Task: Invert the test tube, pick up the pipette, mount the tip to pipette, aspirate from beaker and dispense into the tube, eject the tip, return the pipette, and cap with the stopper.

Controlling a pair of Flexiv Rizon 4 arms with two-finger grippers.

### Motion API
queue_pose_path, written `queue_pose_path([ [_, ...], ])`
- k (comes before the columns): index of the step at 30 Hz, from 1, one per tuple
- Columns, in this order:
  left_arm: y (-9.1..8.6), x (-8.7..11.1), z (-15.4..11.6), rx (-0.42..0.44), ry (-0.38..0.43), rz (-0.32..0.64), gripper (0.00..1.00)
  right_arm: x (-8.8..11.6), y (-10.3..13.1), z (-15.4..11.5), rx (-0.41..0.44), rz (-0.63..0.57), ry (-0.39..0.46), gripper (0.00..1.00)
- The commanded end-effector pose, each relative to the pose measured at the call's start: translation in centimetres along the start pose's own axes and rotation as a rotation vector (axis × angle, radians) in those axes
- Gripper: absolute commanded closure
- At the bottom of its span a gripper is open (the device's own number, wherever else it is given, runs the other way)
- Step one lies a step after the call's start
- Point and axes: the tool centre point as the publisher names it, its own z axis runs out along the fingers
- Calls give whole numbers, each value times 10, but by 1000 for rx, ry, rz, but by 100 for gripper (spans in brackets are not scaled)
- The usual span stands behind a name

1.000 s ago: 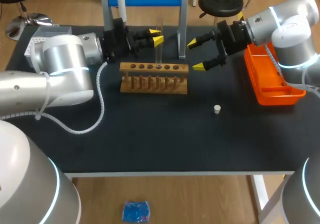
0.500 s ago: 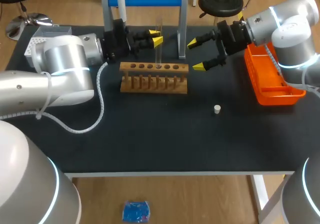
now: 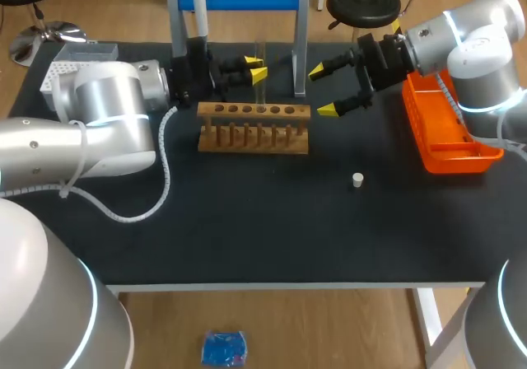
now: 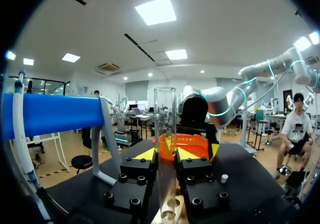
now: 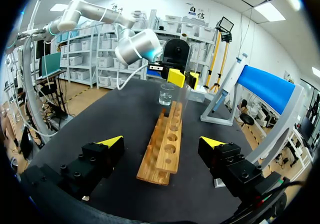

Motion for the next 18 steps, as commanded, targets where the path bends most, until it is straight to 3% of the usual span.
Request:
queue_pose_path([
  [1,-3,0,-1,-33,7,-1,100,-1,0,-1,2,0,2,0],
  [13,4,1,-3,-150,18,-9,100,-1,0,-1,2,0,2,0],
  [18,9,2,-3,-158,20,-13,100,-1,0,-1,2,0,2,0],
])
